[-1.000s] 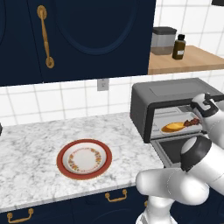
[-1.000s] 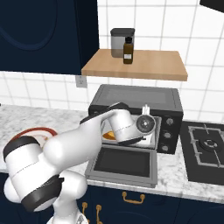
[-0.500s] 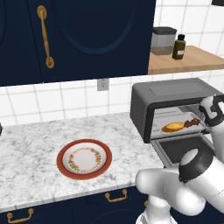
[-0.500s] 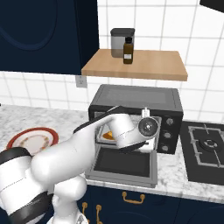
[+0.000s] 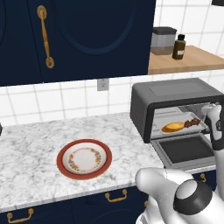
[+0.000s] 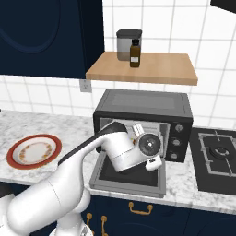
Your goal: Pick up the kebab skewer and baguette bread, and place them inside the toaster oven. Close the toaster oven door and start by setting the timer.
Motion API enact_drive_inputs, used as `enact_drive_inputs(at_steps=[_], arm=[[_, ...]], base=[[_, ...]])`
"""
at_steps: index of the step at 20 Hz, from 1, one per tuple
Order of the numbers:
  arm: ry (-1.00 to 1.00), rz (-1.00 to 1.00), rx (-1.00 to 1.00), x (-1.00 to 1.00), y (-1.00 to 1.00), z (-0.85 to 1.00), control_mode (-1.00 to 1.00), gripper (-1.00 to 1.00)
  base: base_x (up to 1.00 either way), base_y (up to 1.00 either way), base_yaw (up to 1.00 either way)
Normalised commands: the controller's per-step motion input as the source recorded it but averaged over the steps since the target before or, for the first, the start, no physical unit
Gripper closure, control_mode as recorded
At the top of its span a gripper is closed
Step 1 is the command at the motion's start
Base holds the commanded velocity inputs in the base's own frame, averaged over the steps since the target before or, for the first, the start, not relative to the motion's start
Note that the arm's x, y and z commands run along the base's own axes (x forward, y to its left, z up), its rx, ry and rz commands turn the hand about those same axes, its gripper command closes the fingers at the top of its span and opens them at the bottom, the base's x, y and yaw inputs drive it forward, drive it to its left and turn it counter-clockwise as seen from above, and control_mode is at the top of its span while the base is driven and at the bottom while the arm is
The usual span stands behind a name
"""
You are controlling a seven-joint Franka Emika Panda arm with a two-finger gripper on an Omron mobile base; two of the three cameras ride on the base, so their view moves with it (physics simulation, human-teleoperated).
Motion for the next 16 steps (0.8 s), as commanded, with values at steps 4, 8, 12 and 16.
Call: enact_drive_inputs(at_steps=[4, 8, 12, 16], arm=[[0.00, 0.46, -0.32, -0.50, 0.34, 0.00, -1.00, -1.00], [0.00, 0.46, -0.32, -0.23, 0.67, 0.07, -1.00, -1.00], [0.00, 0.39, -0.30, -0.14, 0.56, 0.14, -1.00, -1.00], [-0.04, 0.36, -0.24, -0.22, 0.17, 0.13, -1.00, -1.00]], base=[[0.00, 0.00, 0.00], [0.00, 0.00, 0.00], [0.00, 0.00, 0.00], [0.00, 0.00, 0.00]])
